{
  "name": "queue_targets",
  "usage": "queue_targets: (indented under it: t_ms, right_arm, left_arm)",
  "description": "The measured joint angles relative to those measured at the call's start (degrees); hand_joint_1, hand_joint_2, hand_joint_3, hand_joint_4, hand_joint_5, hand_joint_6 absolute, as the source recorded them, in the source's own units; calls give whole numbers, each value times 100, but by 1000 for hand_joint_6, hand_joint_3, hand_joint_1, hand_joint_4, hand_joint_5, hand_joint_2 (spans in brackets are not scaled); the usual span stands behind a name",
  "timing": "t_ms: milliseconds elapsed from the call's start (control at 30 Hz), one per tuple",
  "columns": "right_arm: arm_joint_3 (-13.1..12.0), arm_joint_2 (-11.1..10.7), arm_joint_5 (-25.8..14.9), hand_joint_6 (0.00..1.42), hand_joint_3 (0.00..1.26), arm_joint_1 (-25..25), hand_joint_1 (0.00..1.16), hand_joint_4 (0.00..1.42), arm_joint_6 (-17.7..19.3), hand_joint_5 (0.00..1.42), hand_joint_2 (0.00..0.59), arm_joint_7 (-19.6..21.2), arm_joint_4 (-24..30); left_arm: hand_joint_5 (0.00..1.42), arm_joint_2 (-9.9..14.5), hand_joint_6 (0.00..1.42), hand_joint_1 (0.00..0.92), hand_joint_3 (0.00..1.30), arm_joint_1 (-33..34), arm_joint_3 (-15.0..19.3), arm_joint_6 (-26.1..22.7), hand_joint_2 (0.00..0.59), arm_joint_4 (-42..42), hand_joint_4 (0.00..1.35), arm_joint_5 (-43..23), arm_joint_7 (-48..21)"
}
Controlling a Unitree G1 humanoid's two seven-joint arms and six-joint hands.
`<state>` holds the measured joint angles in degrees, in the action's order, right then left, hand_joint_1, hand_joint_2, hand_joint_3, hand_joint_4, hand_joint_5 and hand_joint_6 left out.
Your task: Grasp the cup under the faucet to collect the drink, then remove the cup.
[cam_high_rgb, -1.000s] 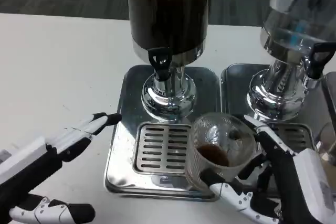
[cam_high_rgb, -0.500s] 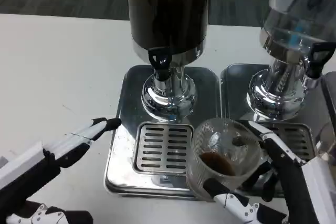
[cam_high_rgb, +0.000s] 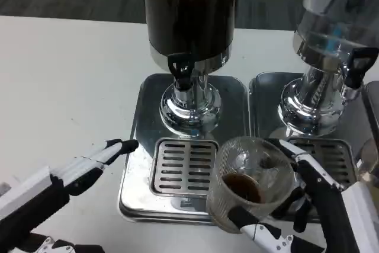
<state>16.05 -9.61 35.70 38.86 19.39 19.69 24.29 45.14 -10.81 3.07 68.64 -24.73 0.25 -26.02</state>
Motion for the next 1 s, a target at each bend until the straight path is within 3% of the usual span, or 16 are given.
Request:
queue_targets:
  t_ms: [1000]
  right_arm:
    - [-220,24,-121,1187,516,8,871,584,107,896,185,-241,91]
  left_arm:
    - [0,-29,56,0,0,-58,9,-36,62,83,0,9,0]
